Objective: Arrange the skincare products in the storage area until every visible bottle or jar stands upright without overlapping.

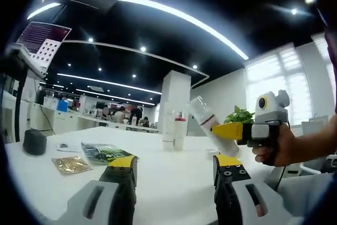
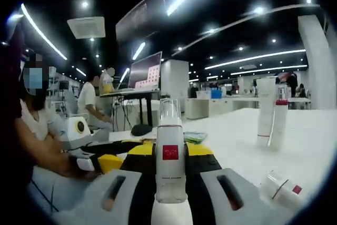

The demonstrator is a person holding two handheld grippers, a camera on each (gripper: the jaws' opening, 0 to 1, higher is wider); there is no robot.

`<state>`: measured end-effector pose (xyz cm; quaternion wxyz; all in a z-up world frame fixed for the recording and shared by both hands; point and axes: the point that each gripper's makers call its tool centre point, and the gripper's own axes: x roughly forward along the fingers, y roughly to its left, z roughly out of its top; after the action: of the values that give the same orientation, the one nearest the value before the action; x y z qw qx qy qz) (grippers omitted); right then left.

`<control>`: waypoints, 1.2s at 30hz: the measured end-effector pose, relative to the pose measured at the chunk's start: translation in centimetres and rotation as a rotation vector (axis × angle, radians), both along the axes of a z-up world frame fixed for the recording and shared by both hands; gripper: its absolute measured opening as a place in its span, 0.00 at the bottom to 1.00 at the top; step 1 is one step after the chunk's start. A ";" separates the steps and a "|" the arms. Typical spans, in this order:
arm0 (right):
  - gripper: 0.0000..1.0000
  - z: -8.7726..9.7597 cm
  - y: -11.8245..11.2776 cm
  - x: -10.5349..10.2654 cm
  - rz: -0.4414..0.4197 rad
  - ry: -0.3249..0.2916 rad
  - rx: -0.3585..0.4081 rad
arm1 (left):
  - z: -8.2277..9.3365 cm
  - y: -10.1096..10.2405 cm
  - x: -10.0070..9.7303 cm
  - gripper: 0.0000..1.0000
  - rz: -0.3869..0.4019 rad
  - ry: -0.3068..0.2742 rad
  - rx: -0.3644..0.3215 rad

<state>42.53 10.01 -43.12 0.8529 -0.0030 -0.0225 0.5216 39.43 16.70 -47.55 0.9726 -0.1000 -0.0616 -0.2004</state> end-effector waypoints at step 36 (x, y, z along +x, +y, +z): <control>0.19 -1.3 1.9 -2.3 0.074 -0.220 -0.097 | 5.9 -6.0 0.7 0.20 -0.260 0.089 -0.083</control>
<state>40.24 11.91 -44.37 0.8243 -0.1004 -0.0909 0.5497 40.08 10.75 -41.62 0.9352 -0.1559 -0.0130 -0.3175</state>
